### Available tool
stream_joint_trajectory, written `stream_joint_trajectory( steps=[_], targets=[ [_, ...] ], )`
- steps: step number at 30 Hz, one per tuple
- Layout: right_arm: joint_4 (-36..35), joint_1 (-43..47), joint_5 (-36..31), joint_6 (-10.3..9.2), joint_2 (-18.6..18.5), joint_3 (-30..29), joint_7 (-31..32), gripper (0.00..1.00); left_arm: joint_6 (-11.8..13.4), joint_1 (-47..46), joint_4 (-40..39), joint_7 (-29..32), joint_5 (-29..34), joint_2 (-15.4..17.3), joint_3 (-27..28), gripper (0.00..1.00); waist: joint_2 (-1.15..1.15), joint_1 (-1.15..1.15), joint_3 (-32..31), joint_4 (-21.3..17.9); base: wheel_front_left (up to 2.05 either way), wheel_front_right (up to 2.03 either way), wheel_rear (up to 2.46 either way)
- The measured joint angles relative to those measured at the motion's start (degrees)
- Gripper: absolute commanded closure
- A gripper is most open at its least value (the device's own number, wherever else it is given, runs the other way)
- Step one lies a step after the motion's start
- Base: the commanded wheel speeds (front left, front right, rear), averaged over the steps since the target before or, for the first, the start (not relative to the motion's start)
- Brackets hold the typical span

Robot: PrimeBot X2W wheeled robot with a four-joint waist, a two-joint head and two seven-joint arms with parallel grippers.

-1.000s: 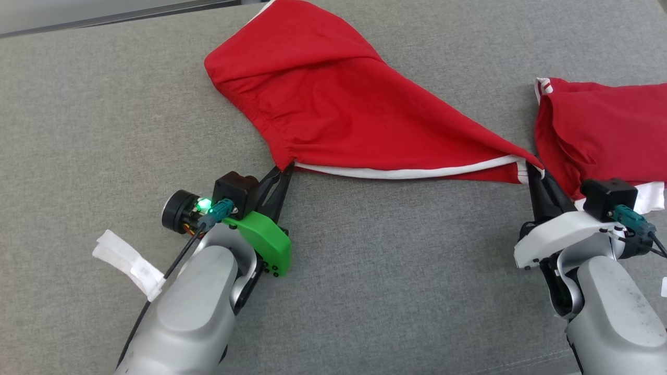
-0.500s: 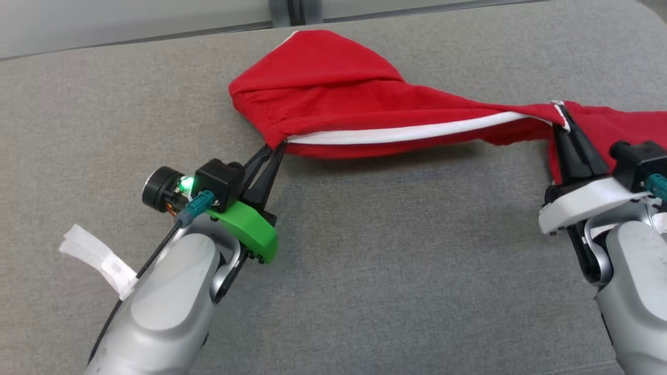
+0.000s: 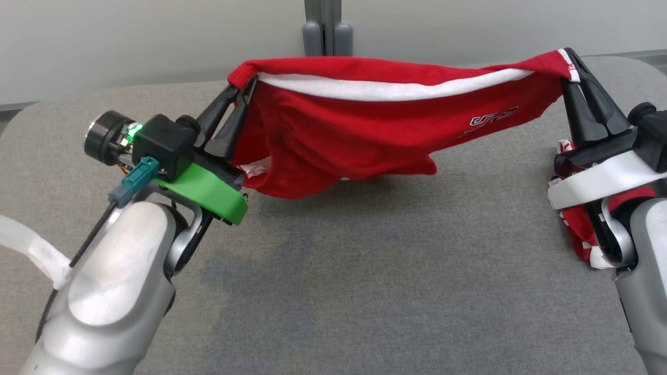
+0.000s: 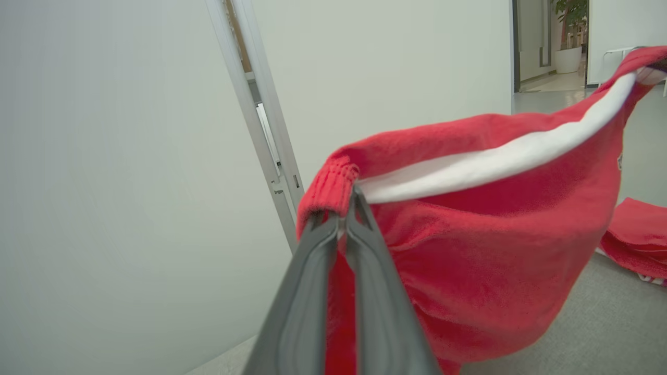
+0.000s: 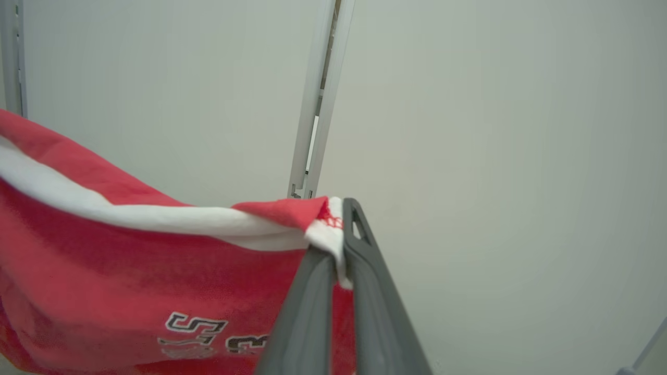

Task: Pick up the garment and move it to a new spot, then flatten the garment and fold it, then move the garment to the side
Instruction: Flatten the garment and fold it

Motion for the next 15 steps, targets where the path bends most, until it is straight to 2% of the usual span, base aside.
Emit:
stream_joint_trajectory(
  steps=[8, 15],
  targets=[
    [-11.01, 1.92, -0.42, 0.00, 1.08, -3.48, 7.35, 1.00, 3.33, -1.40, -14.36, 6.20, -1.21, 3.86, 3.87, 1.00, 0.00, 0.00, -2.58, 0.99, 0.00, 0.00, 0.00],
    [-14.89, 2.53, -0.41, 0.00, 1.92, -4.24, 10.94, 1.00, 4.31, -1.58, -19.79, 11.13, -3.21, 4.80, 4.56, 1.00, 0.00, 0.00, -1.44, 1.82, 0.00, 0.00, 0.00]
  ],
)
